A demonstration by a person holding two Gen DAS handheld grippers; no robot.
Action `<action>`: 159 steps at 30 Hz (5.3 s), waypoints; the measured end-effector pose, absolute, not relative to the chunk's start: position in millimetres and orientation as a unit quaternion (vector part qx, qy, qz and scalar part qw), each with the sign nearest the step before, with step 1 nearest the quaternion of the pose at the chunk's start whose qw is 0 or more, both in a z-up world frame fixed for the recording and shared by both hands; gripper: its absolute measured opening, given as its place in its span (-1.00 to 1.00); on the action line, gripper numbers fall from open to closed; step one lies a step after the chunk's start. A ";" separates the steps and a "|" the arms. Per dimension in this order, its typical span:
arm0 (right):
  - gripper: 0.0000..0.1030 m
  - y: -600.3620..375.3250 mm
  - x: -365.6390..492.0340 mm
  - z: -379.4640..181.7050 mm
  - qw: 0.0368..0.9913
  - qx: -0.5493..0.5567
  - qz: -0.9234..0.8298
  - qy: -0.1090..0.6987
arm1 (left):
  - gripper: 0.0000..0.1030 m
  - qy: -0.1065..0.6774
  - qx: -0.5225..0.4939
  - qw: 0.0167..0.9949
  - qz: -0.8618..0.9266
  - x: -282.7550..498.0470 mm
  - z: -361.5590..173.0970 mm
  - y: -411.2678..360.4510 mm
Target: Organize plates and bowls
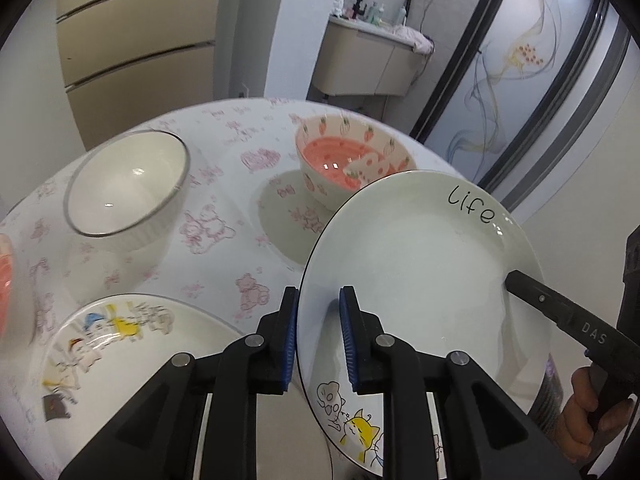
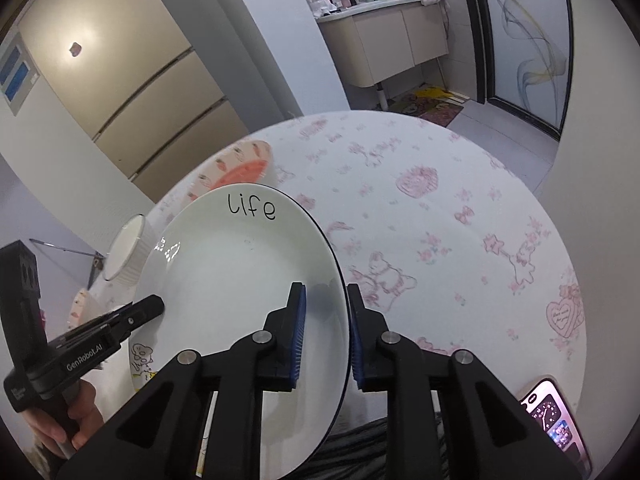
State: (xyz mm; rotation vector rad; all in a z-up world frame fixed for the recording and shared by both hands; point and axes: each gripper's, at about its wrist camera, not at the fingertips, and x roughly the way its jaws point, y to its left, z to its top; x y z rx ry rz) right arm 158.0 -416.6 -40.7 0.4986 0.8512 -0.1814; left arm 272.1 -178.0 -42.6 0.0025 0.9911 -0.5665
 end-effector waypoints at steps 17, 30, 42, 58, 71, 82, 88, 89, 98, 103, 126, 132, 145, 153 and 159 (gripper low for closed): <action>-0.55 -304.7 185.9 -19.6 0.872 0.204 0.053 0.442 | -0.59 0.435 -0.072 0.883 -0.162 209.7 -9.3 -21.6; -0.53 -206.6 212.1 -37.9 0.843 0.164 0.144 0.492 | -0.59 0.431 -0.102 0.893 -0.084 182.2 -28.9 68.6; -0.47 -180.6 219.1 -56.0 0.842 0.127 0.134 0.508 | -0.59 0.427 -0.112 0.893 -0.086 178.8 -45.0 80.0; -0.45 -165.5 211.4 -60.3 0.866 0.040 0.105 0.487 | -0.58 0.416 -0.084 0.903 -0.068 181.0 -46.4 70.5; -0.44 -166.5 212.5 -73.2 0.862 0.022 0.093 0.498 | -0.74 0.405 -0.088 0.907 -0.069 178.2 -39.2 67.1; -0.40 -159.5 202.1 -71.2 0.884 -0.033 0.076 0.461 | -0.74 0.395 -0.003 0.919 -0.020 178.9 -46.8 37.6; -0.40 -161.8 201.0 -70.4 0.887 -0.039 0.070 0.454 | -0.74 0.399 -0.019 0.916 -0.023 180.9 -47.2 41.4; -0.39 -163.0 201.3 -70.6 0.887 -0.035 0.072 0.454 | -0.74 0.396 -0.011 0.918 -0.019 180.0 -47.6 38.9; -0.17 -170.4 203.3 -71.9 0.888 -0.029 0.065 0.454 | -0.72 0.391 0.009 0.920 -0.010 178.5 -51.0 29.9; -0.11 -171.6 204.4 -71.7 0.888 -0.029 0.065 0.454 | -0.68 0.386 0.025 0.922 -0.003 177.6 -52.5 25.4; 0.01 -255.9 216.9 -58.1 0.893 0.126 0.013 0.431 | -0.63 0.376 0.063 0.924 0.001 176.0 -62.9 10.2; 0.02 -237.4 212.8 -56.1 0.902 0.083 0.017 0.422 | -0.63 0.394 0.047 0.917 -0.032 178.2 -67.5 8.5; 0.07 -234.5 213.4 -59.3 0.901 0.078 0.017 0.427 | -0.62 0.397 0.039 0.915 -0.053 178.9 -78.0 1.5; 0.08 -224.2 203.8 -41.9 0.921 0.042 0.007 0.388 | -0.46 0.361 0.035 0.931 -0.037 167.6 -55.5 10.6; 0.14 -219.1 194.8 -11.7 0.934 0.040 0.031 0.354 | 0.13 0.298 0.034 0.954 -0.022 149.2 -13.2 20.4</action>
